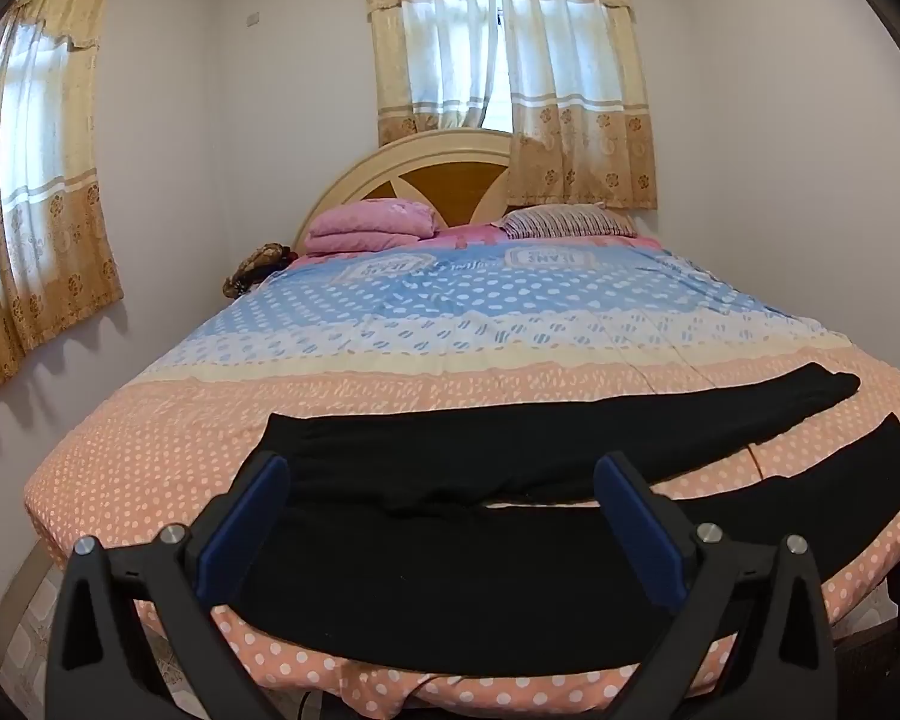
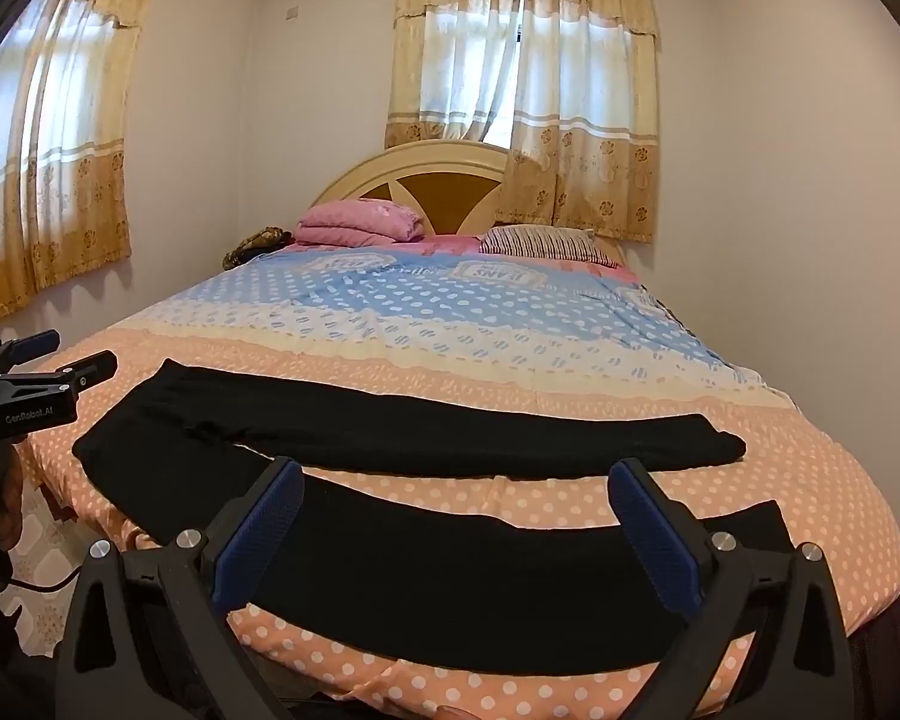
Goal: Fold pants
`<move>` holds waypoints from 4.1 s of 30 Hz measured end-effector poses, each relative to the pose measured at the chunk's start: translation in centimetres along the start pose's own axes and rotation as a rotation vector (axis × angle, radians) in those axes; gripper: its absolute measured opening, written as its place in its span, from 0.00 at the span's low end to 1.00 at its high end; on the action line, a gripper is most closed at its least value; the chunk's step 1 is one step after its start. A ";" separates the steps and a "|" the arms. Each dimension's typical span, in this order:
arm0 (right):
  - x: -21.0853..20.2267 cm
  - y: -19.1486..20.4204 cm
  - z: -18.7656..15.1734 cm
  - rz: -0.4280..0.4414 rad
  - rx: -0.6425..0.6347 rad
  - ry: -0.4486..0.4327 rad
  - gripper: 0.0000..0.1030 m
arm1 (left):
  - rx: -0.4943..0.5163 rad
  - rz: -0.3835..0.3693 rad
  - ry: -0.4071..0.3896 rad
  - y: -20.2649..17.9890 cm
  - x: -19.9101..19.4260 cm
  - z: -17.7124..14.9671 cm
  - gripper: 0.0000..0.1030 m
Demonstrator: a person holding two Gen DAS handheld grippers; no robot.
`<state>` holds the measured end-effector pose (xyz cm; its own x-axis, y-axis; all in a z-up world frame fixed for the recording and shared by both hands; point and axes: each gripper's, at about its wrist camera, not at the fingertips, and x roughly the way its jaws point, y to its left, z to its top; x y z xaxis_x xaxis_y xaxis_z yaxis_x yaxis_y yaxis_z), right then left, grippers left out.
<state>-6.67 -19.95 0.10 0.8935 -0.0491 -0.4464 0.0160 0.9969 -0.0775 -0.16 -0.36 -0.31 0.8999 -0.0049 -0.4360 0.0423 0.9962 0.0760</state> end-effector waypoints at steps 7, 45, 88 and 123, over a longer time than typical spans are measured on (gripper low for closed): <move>0.0 0.0 0.0 0.001 -0.001 0.005 0.99 | 0.001 0.001 0.006 0.3 0.1 0.2 1.00; 0.4 0.4 -0.4 0.005 -0.013 0.016 0.99 | -0.007 -0.001 0.008 0.8 0.4 0.2 1.00; 5.1 -2.4 -2.6 0.016 0.029 0.121 0.99 | -0.001 0.131 0.143 10.8 11.1 0.9 1.00; 26.7 -32.3 2.4 -0.270 0.368 0.483 0.74 | -0.012 -0.076 0.525 19.6 32.4 -1.0 0.35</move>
<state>17.70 -53.29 -7.20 0.5363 -0.2376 -0.8099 0.4400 0.8976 0.0281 29.45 19.05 -13.83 0.5563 -0.0359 -0.8302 0.0909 0.9957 0.0179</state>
